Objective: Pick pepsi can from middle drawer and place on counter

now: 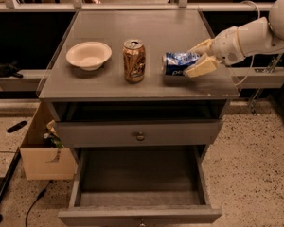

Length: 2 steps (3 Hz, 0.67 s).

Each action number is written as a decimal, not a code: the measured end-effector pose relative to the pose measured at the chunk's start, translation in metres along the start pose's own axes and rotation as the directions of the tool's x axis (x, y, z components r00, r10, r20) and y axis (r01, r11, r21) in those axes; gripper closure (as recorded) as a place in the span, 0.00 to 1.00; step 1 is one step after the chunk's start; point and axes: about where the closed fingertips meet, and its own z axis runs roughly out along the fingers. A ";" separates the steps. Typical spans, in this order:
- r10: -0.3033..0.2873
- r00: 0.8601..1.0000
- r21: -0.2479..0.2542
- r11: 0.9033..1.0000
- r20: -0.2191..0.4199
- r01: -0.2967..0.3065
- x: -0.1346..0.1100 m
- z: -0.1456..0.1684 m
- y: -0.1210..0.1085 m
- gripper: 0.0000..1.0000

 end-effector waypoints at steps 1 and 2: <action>0.000 1.000 0.000 1.000 0.000 0.000 0.000 0.000 0.000 0.53; 0.000 1.000 0.000 1.000 0.000 0.000 0.000 0.000 0.000 0.22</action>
Offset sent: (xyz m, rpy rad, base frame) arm 0.0000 0.0000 0.0000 0.0000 0.0000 0.0000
